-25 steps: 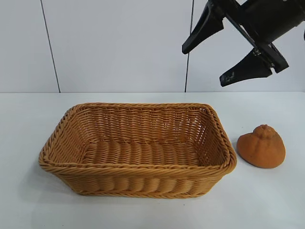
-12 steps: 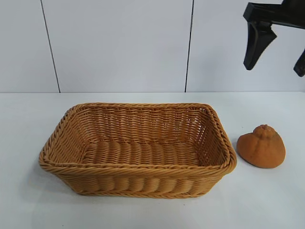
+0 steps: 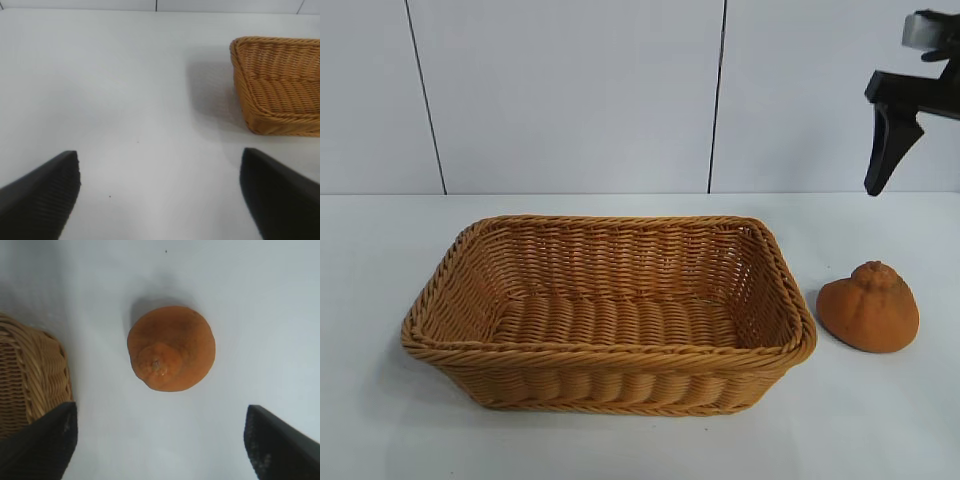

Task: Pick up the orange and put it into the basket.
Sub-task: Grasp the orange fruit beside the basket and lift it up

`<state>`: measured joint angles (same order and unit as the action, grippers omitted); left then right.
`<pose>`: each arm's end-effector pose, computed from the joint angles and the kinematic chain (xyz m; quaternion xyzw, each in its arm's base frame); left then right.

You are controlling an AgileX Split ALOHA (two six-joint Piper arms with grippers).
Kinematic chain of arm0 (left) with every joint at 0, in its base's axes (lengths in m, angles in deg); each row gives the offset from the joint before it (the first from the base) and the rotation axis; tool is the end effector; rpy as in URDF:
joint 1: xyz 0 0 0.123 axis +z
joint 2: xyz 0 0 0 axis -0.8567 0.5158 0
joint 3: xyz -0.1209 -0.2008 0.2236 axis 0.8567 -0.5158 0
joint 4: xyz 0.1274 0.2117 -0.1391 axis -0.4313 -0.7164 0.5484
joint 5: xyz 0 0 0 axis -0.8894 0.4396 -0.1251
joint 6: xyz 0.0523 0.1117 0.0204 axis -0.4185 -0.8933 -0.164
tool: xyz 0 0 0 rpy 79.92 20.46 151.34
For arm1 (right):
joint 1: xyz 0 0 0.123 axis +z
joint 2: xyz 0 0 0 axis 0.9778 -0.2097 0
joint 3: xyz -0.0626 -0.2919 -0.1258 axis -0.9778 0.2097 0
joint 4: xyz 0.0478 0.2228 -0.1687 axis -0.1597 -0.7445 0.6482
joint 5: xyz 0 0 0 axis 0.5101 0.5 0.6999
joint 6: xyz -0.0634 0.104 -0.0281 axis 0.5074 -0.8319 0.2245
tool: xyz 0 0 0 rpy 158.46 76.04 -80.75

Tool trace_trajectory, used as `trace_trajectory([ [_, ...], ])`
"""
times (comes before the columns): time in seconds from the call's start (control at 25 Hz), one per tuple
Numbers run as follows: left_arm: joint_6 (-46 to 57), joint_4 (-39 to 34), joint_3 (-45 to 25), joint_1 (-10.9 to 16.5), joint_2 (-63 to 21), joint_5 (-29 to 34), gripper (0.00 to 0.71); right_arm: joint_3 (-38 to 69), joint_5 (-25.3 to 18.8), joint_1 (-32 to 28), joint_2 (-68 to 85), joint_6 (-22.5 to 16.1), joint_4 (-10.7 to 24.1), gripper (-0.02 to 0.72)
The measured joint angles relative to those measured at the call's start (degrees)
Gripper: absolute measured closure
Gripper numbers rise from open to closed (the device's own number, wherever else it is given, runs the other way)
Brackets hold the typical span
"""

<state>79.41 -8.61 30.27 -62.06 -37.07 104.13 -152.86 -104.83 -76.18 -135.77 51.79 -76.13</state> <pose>0.0131 -0.0006 0.2777 0.0017 0.8525 -0.0273 0.5220 0.4123 0.0295 0.2048 0.0171 0.9944 0.0727 0.0750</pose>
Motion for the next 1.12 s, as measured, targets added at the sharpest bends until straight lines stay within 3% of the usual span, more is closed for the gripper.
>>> trace_trajectory([
  [0.56, 0.00, 0.00, 0.00, 0.00, 0.00, 0.00, 0.091, 0.00, 6.13, 0.00, -13.92, 0.02, -0.69, 0.104],
  [0.6, 0.00, 0.00, 0.00, 0.00, 0.00, 0.00, 0.091, -0.05, 6.17, 0.00, -13.92, 0.02, -0.69, 0.126],
  [0.72, 0.00, 0.00, 0.00, 0.00, 0.00, 0.00, 0.091, -0.08, 6.03, 0.00, -13.92, 0.02, -0.88, 0.282],
  [0.76, 0.00, 0.00, 0.00, 0.00, 0.00, 0.00, 0.091, -0.08, 5.91, 0.00, -13.92, 0.02, -0.88, 0.370],
  [0.8, 0.00, 0.00, 0.00, 0.00, 0.00, 0.00, 0.091, -0.13, 5.20, 0.00, -13.92, 0.02, -0.88, 0.564],
  [0.84, 0.00, 0.00, 0.00, 0.00, 0.00, 0.00, 0.091, -0.21, 4.61, 0.00, -13.81, 0.02, -0.88, 0.650],
  [0.88, 0.00, 0.00, 0.00, 0.00, 0.00, 0.00, 0.091, -0.21, 4.30, 0.00, -13.52, 0.02, -0.88, 0.682],
  [1.12, 0.00, 0.00, 0.00, 0.00, 0.00, 0.00, 0.091, -0.21, 3.62, 0.00, -8.86, 0.93, -1.13, 0.681],
])
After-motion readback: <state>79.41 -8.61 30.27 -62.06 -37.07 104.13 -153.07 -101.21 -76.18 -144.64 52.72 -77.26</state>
